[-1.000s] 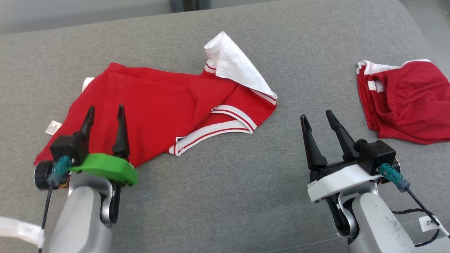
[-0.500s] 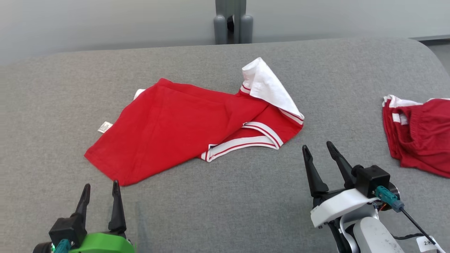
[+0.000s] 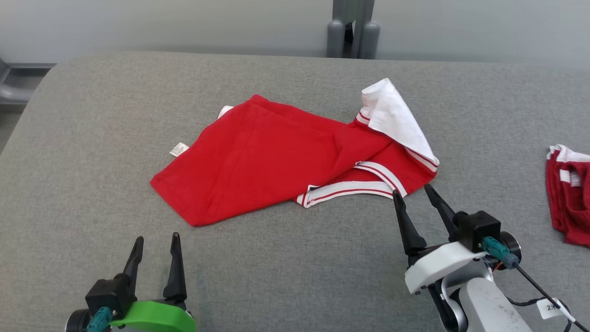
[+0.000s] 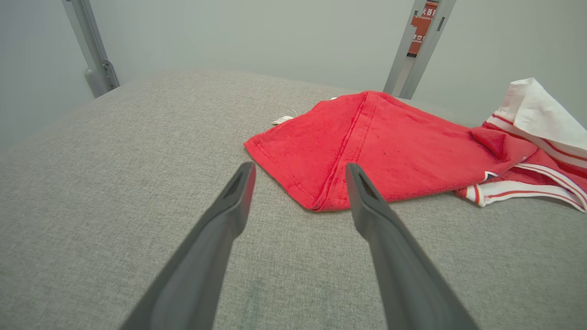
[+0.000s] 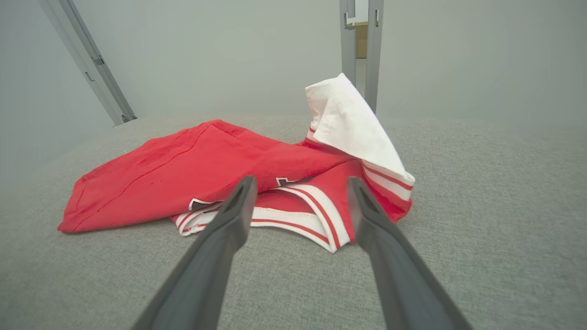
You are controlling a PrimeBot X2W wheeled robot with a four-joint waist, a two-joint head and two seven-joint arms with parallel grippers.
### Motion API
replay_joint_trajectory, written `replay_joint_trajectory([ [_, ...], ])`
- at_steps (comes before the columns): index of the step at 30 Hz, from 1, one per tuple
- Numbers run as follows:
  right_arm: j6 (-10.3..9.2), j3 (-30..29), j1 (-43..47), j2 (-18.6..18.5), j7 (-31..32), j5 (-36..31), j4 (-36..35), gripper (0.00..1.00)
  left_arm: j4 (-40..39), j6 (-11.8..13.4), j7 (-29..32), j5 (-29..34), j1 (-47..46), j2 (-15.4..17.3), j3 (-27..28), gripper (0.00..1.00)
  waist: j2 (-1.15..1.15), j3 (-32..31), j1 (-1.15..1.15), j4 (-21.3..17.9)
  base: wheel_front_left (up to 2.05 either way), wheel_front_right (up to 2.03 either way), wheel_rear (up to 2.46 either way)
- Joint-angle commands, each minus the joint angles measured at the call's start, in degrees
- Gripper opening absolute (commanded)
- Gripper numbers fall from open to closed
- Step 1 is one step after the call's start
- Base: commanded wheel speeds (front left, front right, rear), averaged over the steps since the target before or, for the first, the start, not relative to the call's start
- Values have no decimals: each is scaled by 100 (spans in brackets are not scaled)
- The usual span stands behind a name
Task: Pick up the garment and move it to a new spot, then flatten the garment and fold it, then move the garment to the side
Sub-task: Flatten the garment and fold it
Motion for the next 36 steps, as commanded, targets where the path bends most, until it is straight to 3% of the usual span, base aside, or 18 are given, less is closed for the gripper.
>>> replay_joint_trajectory([
  [1,-9,-48,-101,-12,-2,-71,102,100,24,21,3,-44,-111,5,-41,100,0,159,0,203,0,0,0],
  [15,-9,768,-735,-15,-1,-151,1100,100,59,85,3,-345,-465,5,-553,100,0,724,0,1037,0,0,0],
  [23,-9,852,-1229,-19,-1,-182,1844,100,-10,184,2,-577,-706,6,-912,100,0,1016,0,1575,0,0,0],
  [31,0,957,-1283,-5,32,-85,2119,100,-28,213,2,-517,-582,5,-888,100,0,1065,0,1657,0,0,0],
  [32,5,1013,-1289,1,42,-78,2134,75,-19,216,3,-509,-574,6,-882,100,0,1060,0,1644,0,0,0],
  [34,6,1137,-1290,3,42,-30,2084,0,-2,211,3,-497,-595,5,-909,100,0,1045,0,1608,0,0,0],
  [36,10,1134,-1297,1,20,7,1862,0,5,213,3,-502,-628,6,-915,100,0,1009,0,1554,0,0,0],
])
